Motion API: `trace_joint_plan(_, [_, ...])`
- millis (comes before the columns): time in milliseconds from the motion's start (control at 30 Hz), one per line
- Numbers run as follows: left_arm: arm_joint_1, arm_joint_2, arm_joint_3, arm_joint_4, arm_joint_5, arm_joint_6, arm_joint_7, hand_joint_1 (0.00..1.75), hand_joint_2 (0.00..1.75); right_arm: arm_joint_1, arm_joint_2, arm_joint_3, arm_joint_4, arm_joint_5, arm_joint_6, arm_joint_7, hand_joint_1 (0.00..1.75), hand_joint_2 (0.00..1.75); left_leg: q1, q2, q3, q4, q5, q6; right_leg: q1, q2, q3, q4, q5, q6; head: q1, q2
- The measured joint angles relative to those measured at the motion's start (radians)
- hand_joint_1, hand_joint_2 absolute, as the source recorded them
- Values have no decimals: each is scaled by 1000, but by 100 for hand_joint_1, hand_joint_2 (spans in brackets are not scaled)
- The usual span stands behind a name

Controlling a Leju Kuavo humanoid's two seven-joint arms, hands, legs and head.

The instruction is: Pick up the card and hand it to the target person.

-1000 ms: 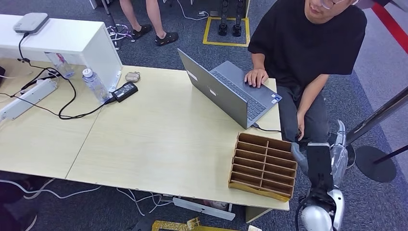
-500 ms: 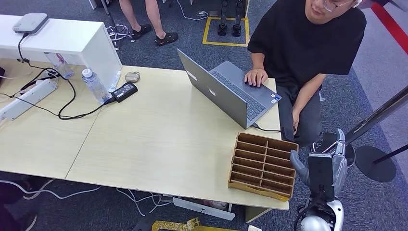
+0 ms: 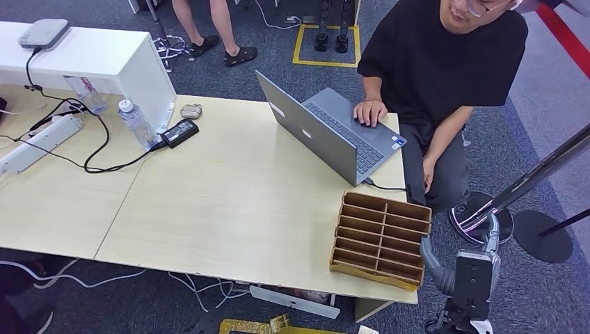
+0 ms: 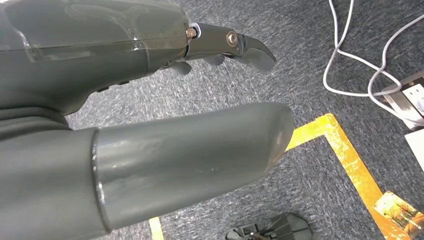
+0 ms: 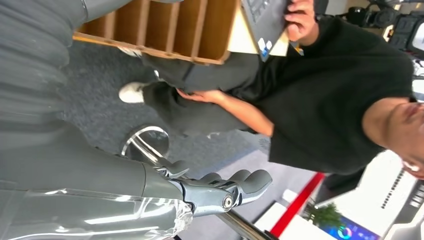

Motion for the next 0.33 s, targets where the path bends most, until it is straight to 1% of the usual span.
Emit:
trace_joint_plan(167, [0, 1, 1, 0, 8, 2, -1, 0, 0, 49, 16, 9, -6, -49, -11, -37, 0, 175, 0, 0, 0, 0, 0, 0, 0, 0, 0, 0, 0, 0, 0, 0])
trace_joint_plan(333, [0, -3, 1, 0, 8, 16, 13, 0, 0, 63, 37, 45, 8, -86, -4, -67, 0, 175, 0, 0, 0, 0, 0, 0, 0, 0, 0, 0, 0, 0, 0, 0])
